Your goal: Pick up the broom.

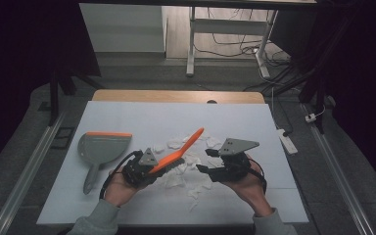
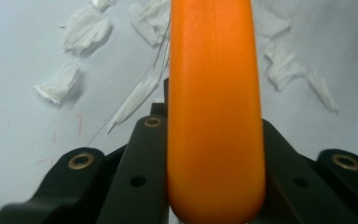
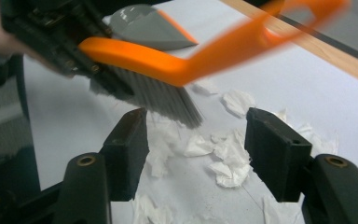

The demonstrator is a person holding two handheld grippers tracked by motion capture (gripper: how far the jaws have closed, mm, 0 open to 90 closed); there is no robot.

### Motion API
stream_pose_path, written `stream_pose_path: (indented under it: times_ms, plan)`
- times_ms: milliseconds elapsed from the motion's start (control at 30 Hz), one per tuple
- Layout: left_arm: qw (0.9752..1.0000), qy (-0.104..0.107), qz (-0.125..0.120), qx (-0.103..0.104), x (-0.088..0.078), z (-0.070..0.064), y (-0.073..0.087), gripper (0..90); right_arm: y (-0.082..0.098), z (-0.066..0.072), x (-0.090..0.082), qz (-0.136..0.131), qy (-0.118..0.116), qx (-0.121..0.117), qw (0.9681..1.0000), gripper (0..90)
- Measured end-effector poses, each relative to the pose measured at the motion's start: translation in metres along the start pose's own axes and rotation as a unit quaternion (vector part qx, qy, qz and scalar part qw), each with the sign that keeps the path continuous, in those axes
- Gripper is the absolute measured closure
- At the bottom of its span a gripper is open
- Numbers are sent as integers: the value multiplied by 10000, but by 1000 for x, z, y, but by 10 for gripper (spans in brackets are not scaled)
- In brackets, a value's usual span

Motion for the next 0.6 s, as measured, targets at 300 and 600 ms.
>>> stream_pose_path:
  times_ms: [300,600]
  plan:
    - [9985,198,314,393,13,-20,-1,803,-2,15,4,256,-5,-566,9981,378]
    - [9950,255,536,802,23,-37,-2,803,10,25,17,768,-78,-1019,9918,363]
Point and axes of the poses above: each handheld gripper's, and its own axes: x roughly forward along the jaws, y roughly out of its underside, z roughly to its left, the point moved 10 cm from there along x, roughly forward along the jaws
